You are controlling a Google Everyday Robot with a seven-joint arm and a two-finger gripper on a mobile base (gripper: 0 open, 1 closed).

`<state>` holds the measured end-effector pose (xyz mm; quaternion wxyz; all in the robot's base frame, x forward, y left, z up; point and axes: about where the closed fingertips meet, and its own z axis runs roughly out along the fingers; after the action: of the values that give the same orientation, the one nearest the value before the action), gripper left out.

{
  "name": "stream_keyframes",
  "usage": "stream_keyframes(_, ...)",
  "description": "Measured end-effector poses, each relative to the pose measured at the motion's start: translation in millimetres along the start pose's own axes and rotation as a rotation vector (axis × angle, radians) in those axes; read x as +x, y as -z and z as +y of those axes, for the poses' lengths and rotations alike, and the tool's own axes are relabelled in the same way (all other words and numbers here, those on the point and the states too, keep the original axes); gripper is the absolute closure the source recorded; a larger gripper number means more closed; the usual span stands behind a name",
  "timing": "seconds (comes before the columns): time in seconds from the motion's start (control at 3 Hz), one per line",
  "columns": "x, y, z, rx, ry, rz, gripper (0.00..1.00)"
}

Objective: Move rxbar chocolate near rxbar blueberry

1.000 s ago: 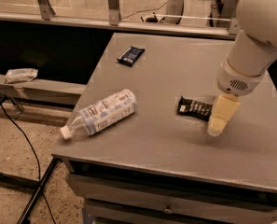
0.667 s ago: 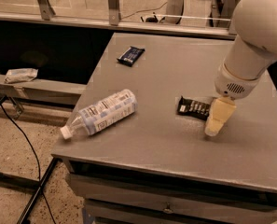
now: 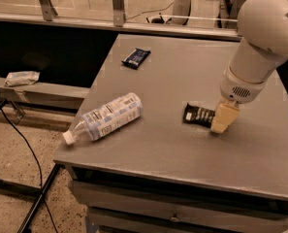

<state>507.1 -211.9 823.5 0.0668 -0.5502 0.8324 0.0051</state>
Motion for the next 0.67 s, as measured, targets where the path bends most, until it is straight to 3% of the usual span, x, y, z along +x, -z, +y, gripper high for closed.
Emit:
stream_keyframes(0.33,-0.3,2.1,-0.1,0.0,0.0,0.0,0.91)
stream_keyframes(0.67,-4.0,-1.4,3.3,-0.017,0.006,-0.01,1.0)
